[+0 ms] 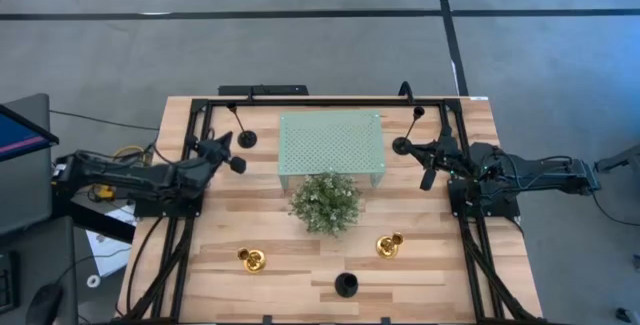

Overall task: Pick & Place candle stick holders
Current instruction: Put the top left black candle holder on the shelf

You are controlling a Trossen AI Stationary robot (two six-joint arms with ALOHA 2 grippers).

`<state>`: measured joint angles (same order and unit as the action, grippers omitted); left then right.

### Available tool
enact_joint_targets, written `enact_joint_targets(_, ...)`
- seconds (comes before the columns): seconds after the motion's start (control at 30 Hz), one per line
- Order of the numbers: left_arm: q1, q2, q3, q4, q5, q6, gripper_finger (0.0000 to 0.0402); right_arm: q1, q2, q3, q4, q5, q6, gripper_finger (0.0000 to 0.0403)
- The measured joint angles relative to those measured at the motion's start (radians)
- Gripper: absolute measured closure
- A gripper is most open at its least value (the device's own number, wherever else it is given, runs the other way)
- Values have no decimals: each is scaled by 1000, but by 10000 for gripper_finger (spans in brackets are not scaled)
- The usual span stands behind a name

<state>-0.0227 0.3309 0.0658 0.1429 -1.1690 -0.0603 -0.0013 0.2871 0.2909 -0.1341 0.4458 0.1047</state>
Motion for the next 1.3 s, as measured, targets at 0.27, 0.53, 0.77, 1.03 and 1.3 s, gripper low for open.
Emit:
enact_joint_targets(0.27, 114, 78, 0, 54, 138, -27, 369, 0, 0, 0, -2, 0, -10, 403)
enact_joint_targets(0.53, 250, 129, 0, 168, 257, 34, 320, 0, 0, 0, -19, 0, -10, 403)
enact_joint_targets(0.77, 326, 130, 0, 208, 326, 30, 275, 0, 0, 0, -23, -2, -10, 403)
enact_joint_targets(1.03, 390, 130, 0, 251, 418, 29, 218, 0, 0, 0, -23, -2, -10, 403)
enact_joint_targets(1.3, 472, 134, 0, 299, 536, -26, 172, 0, 0, 0, -23, -2, -9, 403)
